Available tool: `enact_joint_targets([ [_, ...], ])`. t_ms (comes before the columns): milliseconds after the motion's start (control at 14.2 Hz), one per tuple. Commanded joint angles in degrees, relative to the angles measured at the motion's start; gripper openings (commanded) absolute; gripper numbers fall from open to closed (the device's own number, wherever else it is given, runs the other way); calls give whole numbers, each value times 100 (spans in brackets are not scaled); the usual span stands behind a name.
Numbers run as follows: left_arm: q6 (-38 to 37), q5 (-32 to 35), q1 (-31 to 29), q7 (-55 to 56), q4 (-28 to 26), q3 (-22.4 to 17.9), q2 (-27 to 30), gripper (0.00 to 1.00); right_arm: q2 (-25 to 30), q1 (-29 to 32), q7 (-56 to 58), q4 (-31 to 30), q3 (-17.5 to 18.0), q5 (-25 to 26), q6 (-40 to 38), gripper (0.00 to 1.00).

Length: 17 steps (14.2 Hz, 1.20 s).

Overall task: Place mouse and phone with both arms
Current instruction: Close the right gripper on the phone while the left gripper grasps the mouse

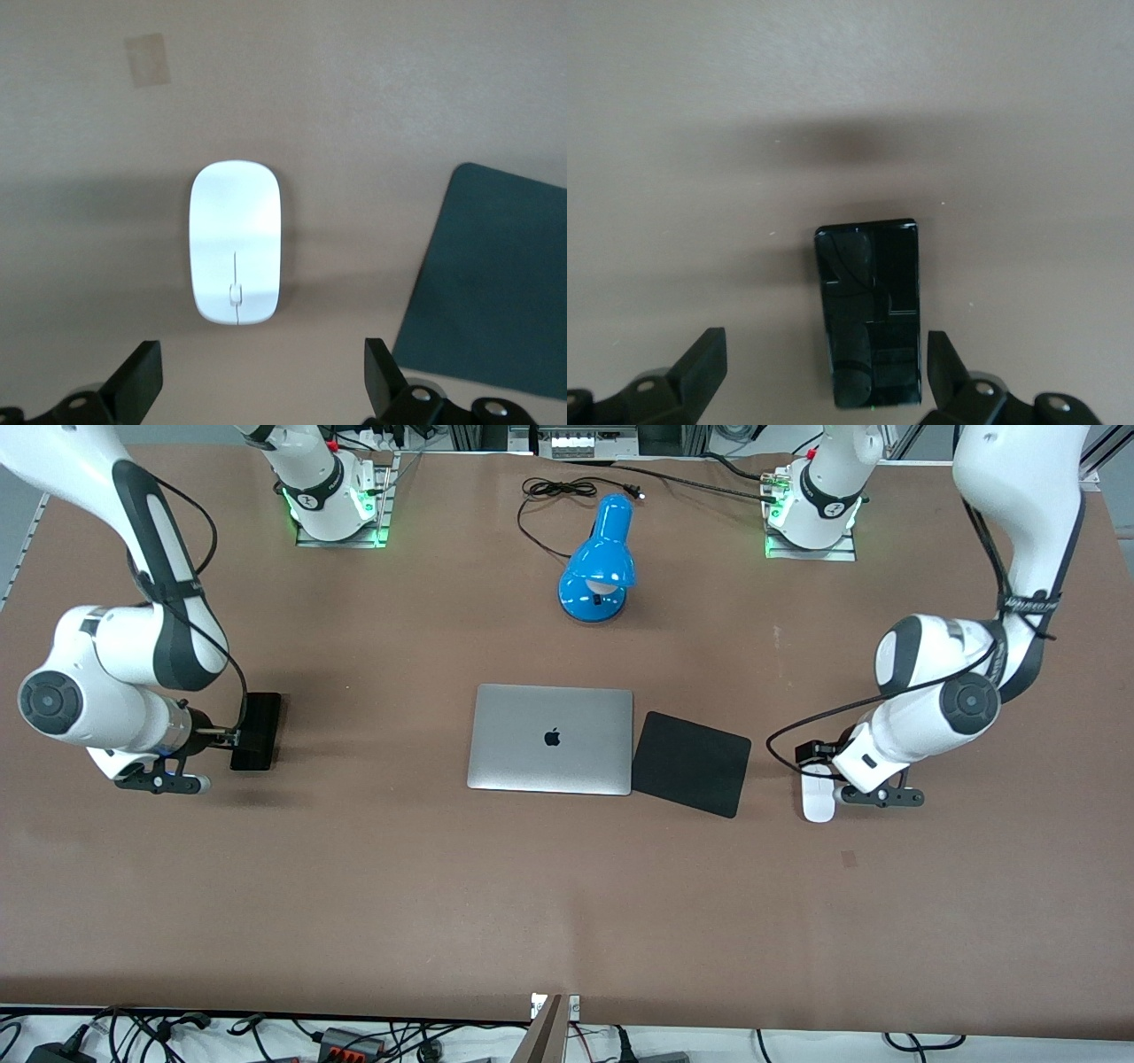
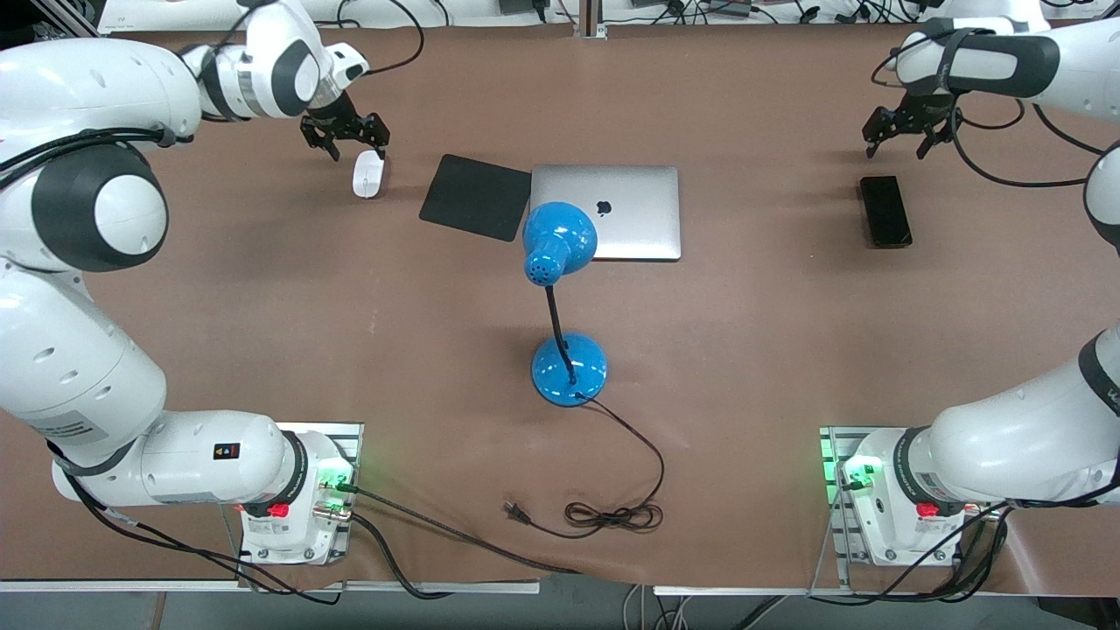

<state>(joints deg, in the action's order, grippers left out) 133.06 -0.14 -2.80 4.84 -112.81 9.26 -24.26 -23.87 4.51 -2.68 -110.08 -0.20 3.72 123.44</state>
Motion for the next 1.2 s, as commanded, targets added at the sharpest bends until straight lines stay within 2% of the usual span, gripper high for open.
enact_joint_targets([
  [0,666,93,-63,-124,-109,-11,-271,100,-310,112,-137,13,37,120,233,100],
  [141,1037,93,-72,-159,-84,-55,-579,100,-530,156,-172,13,37,111,251,100],
  [353,1064,645,-80,-186,-39,-99,-659,100,-732,278,-163,-13,37,120,356,100],
  [1130,1573,665,-98,-115,-127,-99,-764,100,-759,288,-207,-163,46,120,339,100],
])
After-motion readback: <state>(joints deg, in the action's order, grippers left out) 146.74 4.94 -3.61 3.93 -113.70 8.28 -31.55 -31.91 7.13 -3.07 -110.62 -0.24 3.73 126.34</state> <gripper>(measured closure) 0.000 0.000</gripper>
